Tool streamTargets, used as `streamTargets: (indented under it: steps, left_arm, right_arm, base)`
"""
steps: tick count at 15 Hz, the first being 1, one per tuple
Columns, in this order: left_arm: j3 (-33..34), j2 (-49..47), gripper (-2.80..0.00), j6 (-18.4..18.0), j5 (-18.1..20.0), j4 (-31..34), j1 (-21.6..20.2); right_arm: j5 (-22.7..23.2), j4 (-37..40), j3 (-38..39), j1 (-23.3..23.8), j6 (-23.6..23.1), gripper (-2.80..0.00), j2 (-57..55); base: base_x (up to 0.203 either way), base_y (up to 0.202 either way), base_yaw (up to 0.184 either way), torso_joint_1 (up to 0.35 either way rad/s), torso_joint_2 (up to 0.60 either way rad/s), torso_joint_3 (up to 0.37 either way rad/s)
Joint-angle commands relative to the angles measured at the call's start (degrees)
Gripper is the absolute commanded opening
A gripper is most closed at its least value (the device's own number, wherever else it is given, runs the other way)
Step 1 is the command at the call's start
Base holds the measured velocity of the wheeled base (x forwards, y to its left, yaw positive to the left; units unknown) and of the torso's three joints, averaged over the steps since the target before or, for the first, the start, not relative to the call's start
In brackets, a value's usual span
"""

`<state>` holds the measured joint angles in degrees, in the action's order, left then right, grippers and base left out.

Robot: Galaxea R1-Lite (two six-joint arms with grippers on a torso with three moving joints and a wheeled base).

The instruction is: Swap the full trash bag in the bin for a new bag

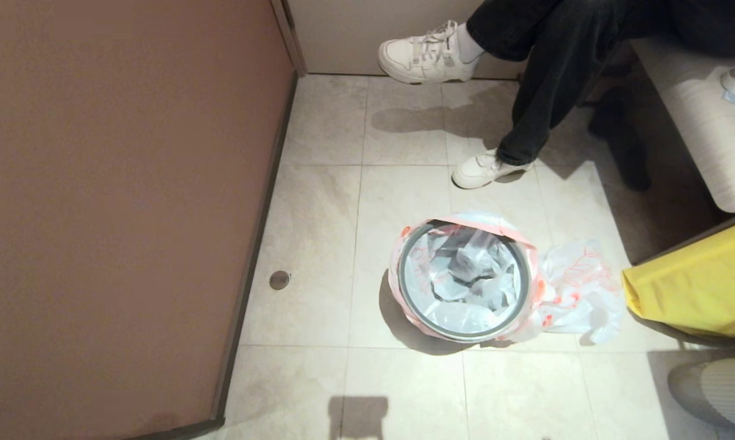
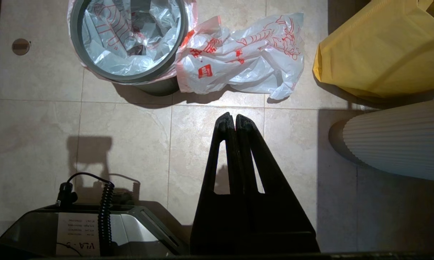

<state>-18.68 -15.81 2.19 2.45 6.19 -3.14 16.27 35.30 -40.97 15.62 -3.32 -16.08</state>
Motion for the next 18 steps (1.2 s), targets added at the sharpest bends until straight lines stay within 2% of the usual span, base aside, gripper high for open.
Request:
streamTargets:
  steps: [1,3,5,8,10,11,13,14,15,16,18]
  left_arm:
    - [0.5,0.2,-2.80,2.5,1.4,1.3,2.2]
    - [1.6,2.0,-2.80,2.5,1.9,4.1,3.0]
    - [6.5,3.8,-2.80,1.0,2.4,3.9,2.8]
    - [12.0,11.8,-2.80,-1.0,2.8,3.4,3.1]
    - [13.7,14.5,-2.80,-1.8,2.9,3.1,3.3]
    - [14.0,14.8,-2.80,-2.2,2.9,2.4,3.3]
    - [16.1,14.5,-2.80,-3.7,1.8,-3.0,3.1]
    - [17.2,14.1,-2.80,-4.6,0.2,-5.2,3.1]
    - [18.3,13.7,-2.80,-6.7,-1.6,-7.1,3.1]
    - [18.7,13.8,-2.80,-7.1,-2.1,-7.9,3.0]
    - [18.6,13.1,-2.80,-7.4,-2.1,-7.3,3.0]
  right_arm:
    - [0.2,0.1,-0.5,-0.1,0.0,-2.80,-1.5]
    - [0.3,0.1,-0.4,-0.1,-0.2,-2.80,-2.1]
    - [2.6,0.2,1.0,-0.5,-0.3,-2.80,-2.3]
    - [5.4,1.0,1.5,-1.4,-0.4,-2.80,-2.6]
    - [5.5,3.4,0.5,-5.6,-2.9,-2.80,-3.7]
    - [5.5,4.9,0.1,-6.8,-4.9,-2.80,-3.8]
    - [5.5,5.8,0.7,-6.7,-5.0,-2.80,-1.0]
    - [5.4,6.6,0.8,-6.6,-4.5,-2.80,-0.1]
    - [5.0,7.0,0.3,-6.5,-2.1,-2.80,-0.3]
    - [4.8,6.5,-1.0,-6.5,-0.9,-2.80,-0.3]
    - [4.7,4.5,-1.3,-6.5,-3.2,-2.80,-2.0]
  base:
    - [0.000,0.000,0.000,0.000,0.00,0.000]
    - [0.000,0.000,0.000,0.000,0.00,0.000]
    - [0.000,0.000,0.000,0.000,0.00,0.000]
    - [0.000,0.000,0.000,0.000,0.00,0.000]
    - [0.000,0.000,0.000,0.000,0.00,0.000]
    - [0.000,0.000,0.000,0.000,0.00,0.000]
    - [0.000,0.000,0.000,0.000,0.00,0.000]
    - [0.000,0.000,0.000,0.000,0.00,0.000]
    - [0.000,0.000,0.000,0.000,0.00,0.000]
    - [0.000,0.000,0.000,0.000,0.00,0.000]
    - [0.000,0.000,0.000,0.000,0.00,0.000]
